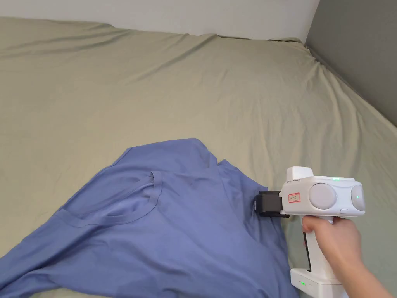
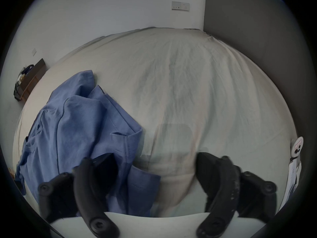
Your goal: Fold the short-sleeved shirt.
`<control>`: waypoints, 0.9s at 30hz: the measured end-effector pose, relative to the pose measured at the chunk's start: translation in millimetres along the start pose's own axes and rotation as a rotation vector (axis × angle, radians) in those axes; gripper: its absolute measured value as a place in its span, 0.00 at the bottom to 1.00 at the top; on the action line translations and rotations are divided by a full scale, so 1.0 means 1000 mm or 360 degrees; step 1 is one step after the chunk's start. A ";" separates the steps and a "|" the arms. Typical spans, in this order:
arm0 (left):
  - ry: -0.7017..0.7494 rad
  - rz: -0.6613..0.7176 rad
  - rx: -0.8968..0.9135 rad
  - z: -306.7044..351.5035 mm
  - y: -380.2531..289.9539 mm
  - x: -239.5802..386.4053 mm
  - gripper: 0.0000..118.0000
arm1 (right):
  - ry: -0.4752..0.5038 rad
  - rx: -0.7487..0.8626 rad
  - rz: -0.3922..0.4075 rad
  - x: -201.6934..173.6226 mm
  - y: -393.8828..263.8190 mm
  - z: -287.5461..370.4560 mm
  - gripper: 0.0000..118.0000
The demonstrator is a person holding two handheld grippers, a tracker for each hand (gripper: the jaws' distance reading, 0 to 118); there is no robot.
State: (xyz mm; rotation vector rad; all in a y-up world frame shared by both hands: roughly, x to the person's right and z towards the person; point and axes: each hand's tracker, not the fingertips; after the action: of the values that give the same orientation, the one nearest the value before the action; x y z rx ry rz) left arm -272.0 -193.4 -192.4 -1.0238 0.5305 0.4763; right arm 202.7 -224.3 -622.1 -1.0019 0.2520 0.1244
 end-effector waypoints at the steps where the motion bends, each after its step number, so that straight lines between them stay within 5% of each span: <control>1: -0.0001 0.0001 -0.0002 0.000 0.001 0.000 0.01 | -0.0010 0.0036 0.0048 -0.011 -0.005 0.008 0.52; 2: -0.0001 0.0002 -0.0002 -0.001 0.001 0.000 0.01 | -0.0026 0.0050 0.0082 -0.012 -0.006 0.013 0.34; 3: 0.0003 0.0001 -0.0001 -0.001 0.001 0.000 0.01 | -0.0057 0.0064 0.0118 -0.014 -0.007 0.018 0.34; 6: 0.0000 0.0000 0.0001 0.000 -0.001 0.001 0.01 | -0.0018 0.0106 0.0148 -0.016 -0.009 0.029 0.05; 8: -0.0010 0.0011 0.0010 0.001 -0.001 0.000 0.01 | 0.0011 0.0129 0.0139 -0.021 -0.015 0.037 0.04; 14: -0.0064 0.0053 0.0158 0.023 0.004 -0.004 0.01 | 0.0207 0.0502 -0.0191 0.002 -0.020 0.089 0.04; 27: -0.0433 0.0267 0.1266 0.175 0.012 -0.009 0.01 | 0.0521 0.1451 -0.0310 0.030 -0.060 0.312 0.04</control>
State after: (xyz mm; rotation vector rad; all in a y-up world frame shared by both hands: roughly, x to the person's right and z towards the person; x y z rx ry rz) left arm -252.9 -33.5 -121.4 -0.1500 0.4980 0.4825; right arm 292.4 6.8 -420.7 -0.1266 0.4531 -0.3177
